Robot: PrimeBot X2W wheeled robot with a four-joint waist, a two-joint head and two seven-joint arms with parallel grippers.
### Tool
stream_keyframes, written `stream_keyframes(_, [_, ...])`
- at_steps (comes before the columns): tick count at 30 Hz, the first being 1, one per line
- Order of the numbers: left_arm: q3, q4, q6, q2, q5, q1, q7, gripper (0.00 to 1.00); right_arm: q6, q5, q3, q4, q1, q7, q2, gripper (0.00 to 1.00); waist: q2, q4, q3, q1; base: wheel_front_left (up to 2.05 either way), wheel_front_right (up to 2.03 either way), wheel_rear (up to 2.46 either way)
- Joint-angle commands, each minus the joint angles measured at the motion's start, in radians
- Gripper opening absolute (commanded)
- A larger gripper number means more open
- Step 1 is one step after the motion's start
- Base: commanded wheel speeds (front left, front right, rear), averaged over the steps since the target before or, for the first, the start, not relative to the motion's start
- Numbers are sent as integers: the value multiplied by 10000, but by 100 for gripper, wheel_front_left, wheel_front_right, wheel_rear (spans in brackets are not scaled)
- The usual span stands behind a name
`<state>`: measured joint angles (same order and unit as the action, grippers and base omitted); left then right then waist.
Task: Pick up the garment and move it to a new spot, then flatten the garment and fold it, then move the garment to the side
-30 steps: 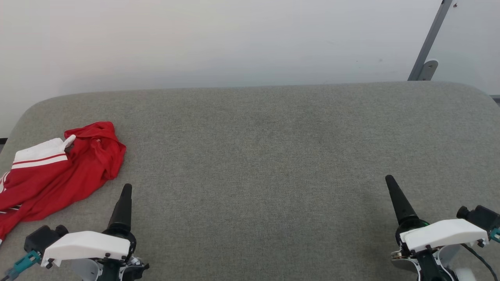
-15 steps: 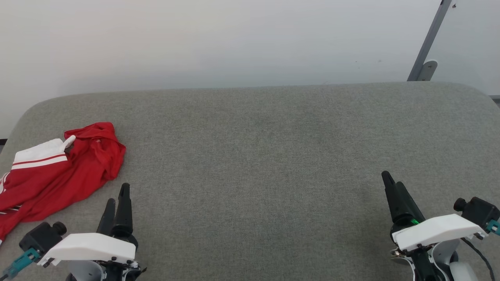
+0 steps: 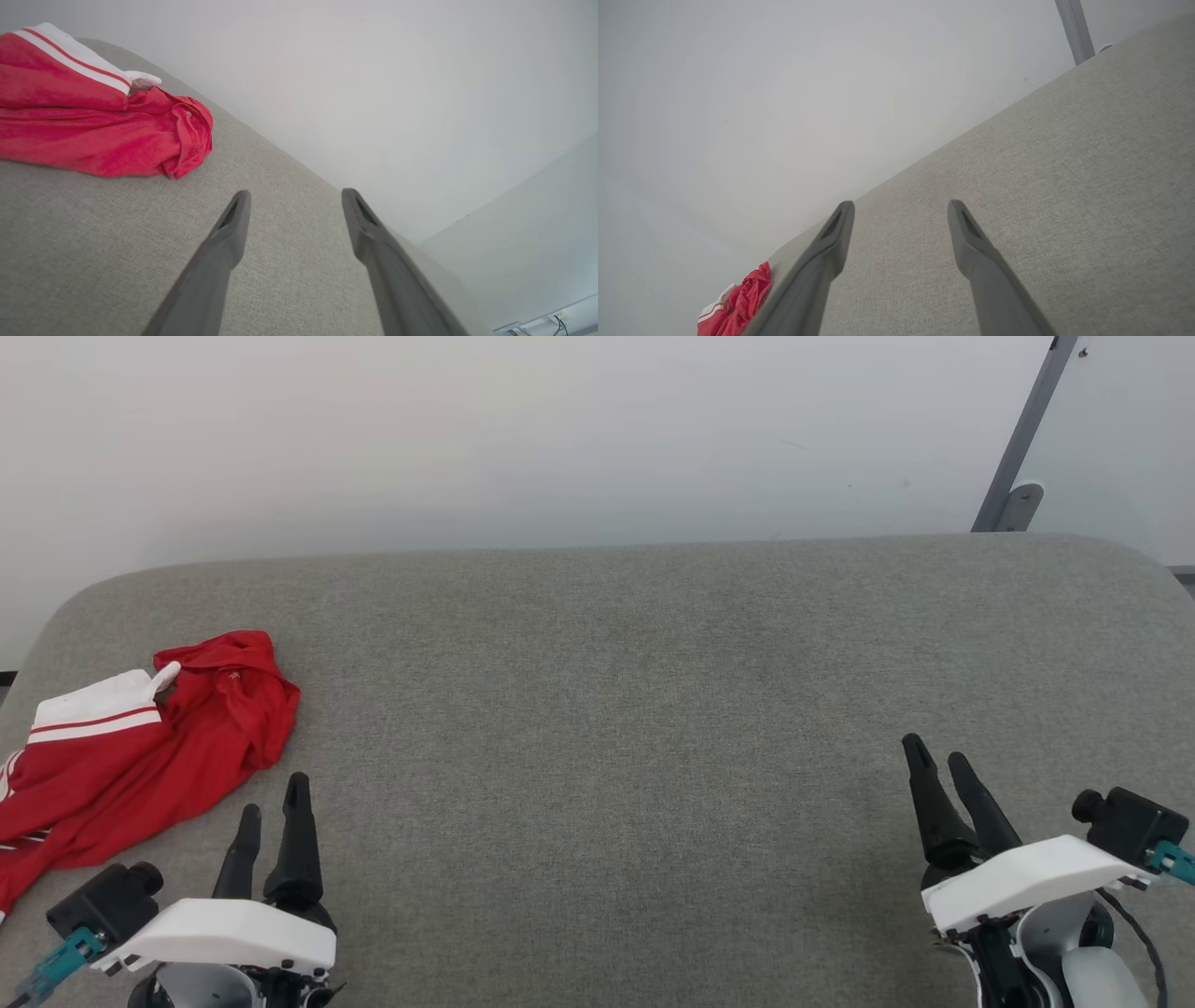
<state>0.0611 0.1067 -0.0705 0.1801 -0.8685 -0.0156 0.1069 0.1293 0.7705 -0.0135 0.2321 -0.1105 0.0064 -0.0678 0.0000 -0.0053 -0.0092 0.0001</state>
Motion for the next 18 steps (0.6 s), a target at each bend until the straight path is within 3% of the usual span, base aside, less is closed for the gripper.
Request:
stream_keyframes(1, [39, -166, -33, 83, 259, -11, 109, 100, 17, -266, 21, -156, -213, -98, -49, 100, 0, 1, -4, -1, 0, 0, 0])
stream_keyframes(18, [184, -345, -93, 208, 1980, 137, 575, 100, 19, -2118, 166, -322, -262, -340, -30, 100, 0, 0, -48, -1, 0, 0, 0])
